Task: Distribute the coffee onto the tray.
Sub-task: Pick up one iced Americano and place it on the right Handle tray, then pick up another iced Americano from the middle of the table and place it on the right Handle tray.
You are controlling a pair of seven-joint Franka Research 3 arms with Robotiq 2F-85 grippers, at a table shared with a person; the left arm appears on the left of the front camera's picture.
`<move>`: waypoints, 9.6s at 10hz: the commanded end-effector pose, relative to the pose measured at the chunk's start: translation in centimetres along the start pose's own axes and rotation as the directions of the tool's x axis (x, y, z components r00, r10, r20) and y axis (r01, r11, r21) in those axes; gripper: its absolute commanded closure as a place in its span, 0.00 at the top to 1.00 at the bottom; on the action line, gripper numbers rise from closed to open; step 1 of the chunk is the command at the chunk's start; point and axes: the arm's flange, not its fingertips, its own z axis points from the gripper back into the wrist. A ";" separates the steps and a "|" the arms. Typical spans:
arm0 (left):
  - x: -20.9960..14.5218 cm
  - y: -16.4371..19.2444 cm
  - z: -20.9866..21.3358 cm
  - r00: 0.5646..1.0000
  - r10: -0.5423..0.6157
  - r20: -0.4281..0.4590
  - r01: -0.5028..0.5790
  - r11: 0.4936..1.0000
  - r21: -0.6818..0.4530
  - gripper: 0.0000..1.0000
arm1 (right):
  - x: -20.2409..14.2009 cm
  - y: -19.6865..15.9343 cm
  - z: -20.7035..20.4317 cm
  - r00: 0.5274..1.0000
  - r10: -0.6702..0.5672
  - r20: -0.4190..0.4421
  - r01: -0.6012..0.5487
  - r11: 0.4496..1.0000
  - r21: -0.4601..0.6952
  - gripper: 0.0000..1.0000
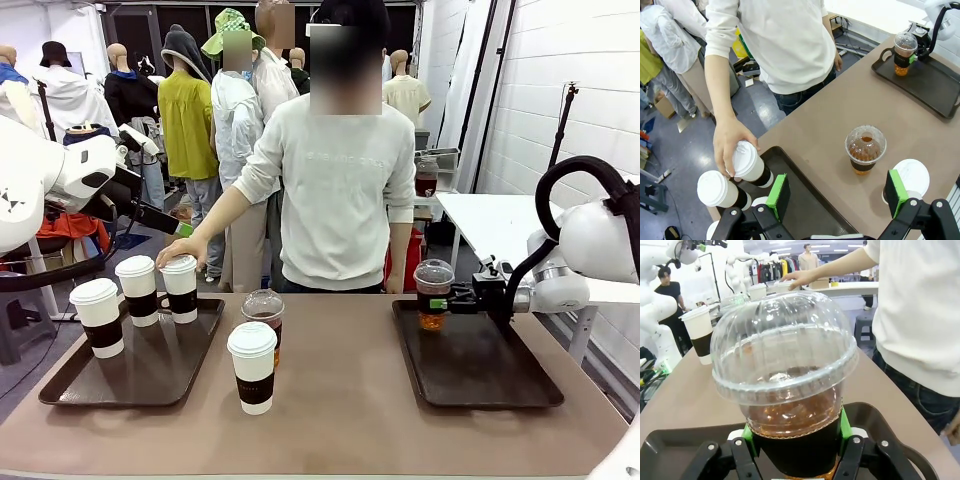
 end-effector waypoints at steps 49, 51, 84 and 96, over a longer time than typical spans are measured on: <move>-0.1 -0.1 0.0 1.000 0.003 0.000 -0.003 1.000 -0.012 1.00 | -0.7 14.6 -10.5 0.994 -0.068 -0.089 0.075 0.994 0.077 1.00; -0.1 -0.1 0.0 1.000 0.003 0.000 -0.003 1.000 -0.012 1.00 | -1.0 14.9 -13.6 0.994 -0.050 -0.099 0.054 0.998 0.038 1.00; -0.1 -0.1 0.0 1.000 0.003 0.000 -0.003 1.000 -0.012 1.00 | -0.2 12.8 -33.6 0.999 0.017 -0.028 -0.014 0.996 0.085 1.00; -0.1 -0.1 0.0 1.000 0.003 0.000 -0.003 1.000 -0.012 1.00 | -0.5 13.1 -37.3 1.000 0.002 -0.010 -0.001 0.994 0.109 1.00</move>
